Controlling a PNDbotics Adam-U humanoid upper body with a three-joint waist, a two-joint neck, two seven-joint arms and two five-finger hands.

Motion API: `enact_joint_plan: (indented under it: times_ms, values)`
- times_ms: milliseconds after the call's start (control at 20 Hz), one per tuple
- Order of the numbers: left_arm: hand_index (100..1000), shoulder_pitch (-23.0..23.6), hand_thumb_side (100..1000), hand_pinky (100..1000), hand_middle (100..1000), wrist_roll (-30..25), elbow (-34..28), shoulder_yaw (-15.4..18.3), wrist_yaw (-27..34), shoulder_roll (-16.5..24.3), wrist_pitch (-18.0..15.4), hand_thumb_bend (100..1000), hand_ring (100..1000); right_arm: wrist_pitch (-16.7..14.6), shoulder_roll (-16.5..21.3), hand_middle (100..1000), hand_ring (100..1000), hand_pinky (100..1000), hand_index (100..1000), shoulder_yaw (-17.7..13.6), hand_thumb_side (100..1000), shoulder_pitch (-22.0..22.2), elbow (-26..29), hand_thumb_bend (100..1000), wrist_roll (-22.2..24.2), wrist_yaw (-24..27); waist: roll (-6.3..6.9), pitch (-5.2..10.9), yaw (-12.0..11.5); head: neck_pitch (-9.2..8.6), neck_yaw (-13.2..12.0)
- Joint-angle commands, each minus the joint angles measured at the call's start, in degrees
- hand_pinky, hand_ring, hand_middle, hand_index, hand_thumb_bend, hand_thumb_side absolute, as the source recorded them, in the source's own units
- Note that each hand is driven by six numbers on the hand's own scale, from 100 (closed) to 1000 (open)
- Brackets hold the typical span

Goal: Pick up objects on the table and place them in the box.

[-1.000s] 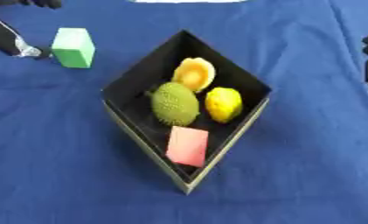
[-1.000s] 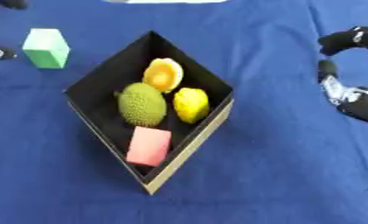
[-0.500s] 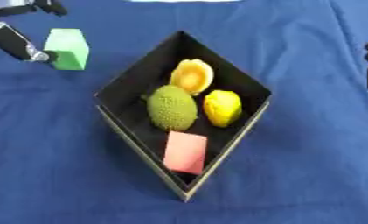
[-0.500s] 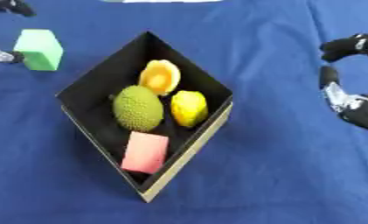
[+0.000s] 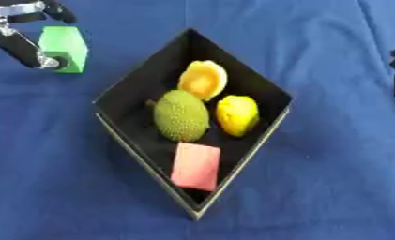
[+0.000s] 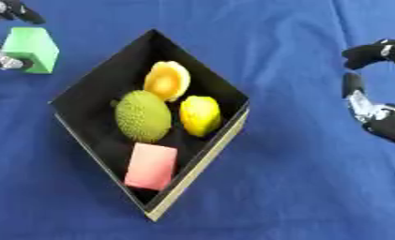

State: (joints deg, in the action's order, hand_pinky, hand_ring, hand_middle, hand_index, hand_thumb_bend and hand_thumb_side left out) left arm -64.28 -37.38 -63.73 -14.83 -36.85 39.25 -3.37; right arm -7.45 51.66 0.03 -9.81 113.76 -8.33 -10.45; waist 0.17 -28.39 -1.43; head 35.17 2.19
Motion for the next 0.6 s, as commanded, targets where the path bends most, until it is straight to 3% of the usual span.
enact_joint_plan:
  times_ms: [50,200,350,600]
  values:
    - [889,-1.31,100,912,814,-0.21,0.75,1.04,-0.68,0.85,-0.36,369,902,0.18,0.77,622,681,821,771,-0.4,560,-0.53,0.83,100,-0.48,-0.38,-0.19,1.05,0.08,-0.85,-0.18]
    - [878,-1.28,100,901,793,-0.91,1.35,1.06,-1.06,0.68,-0.46,348,873,0.28,0.51,620,680,821,770,-0.41,563,-0.58,0.83,100,-0.58,-0.34,-0.3,0.81,0.08,-0.83,-0.3]
    - [861,-1.25,100,886,763,-1.36,1.38,1.15,-0.75,0.55,-0.53,255,835,0.3,0.43,620,679,821,769,-0.52,561,-0.48,0.83,100,-0.61,-0.24,-0.39,0.89,0.12,-0.6,-0.33]
    - [845,-1.93,100,876,744,-1.6,-1.24,1.17,1.56,0.97,-0.18,155,823,0.52,0.54,619,677,821,768,-0.81,561,0.17,0.83,100,-0.7,0.17,-0.25,2.02,-0.21,0.38,-0.16]
